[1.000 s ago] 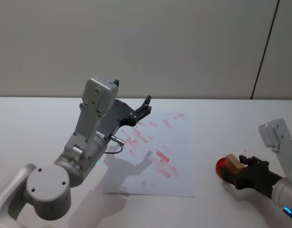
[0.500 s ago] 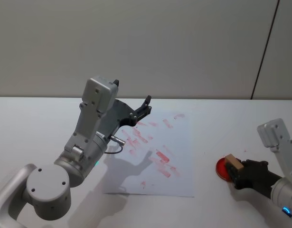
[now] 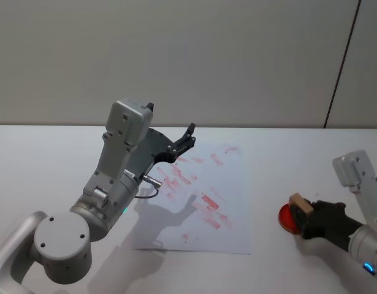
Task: Use the one hand to pick up the stamp and affix it onto the A4 paper.
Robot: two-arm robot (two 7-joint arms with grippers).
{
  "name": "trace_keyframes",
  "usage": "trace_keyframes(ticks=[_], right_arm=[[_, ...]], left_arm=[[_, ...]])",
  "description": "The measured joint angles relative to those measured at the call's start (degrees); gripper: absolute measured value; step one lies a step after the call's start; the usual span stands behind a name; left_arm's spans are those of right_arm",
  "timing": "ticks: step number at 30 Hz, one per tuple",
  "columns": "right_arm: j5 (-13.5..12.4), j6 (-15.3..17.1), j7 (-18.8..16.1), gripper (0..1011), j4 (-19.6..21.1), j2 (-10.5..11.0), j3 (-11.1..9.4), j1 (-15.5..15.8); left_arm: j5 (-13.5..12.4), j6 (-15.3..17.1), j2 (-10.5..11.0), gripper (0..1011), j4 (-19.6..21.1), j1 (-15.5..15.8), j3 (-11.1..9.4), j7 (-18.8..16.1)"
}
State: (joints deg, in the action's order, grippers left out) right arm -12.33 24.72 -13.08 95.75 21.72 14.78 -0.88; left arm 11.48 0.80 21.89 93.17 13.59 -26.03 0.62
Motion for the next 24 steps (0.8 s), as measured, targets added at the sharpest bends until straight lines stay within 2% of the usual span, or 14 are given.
trace_keyframes(ticks=[8, 12, 16, 24], right_arm=[[0.01, -2.73, -0.13, 220, -0.12, -1.17, 0.01, -1.65], [-0.22, -4.47, -1.12, 220, -0.36, -2.45, 0.3, -3.43], [-0.41, -5.85, -2.98, 220, -0.88, -4.0, 0.84, -5.46], [-0.36, -6.43, -6.48, 220, -1.82, -5.95, 1.99, -7.83]], left_arm=[[0.0, 0.0, 0.0, 1003, 0.0, 0.0, 0.0, 0.0], [0.0, 0.0, 0.0, 1003, 0.0, 0.0, 0.0, 0.0], [0.0, 0.0, 0.0, 1003, 0.0, 0.0, 0.0, 0.0], [0.0, 0.0, 0.0, 1003, 0.0, 0.0, 0.0, 0.0]])
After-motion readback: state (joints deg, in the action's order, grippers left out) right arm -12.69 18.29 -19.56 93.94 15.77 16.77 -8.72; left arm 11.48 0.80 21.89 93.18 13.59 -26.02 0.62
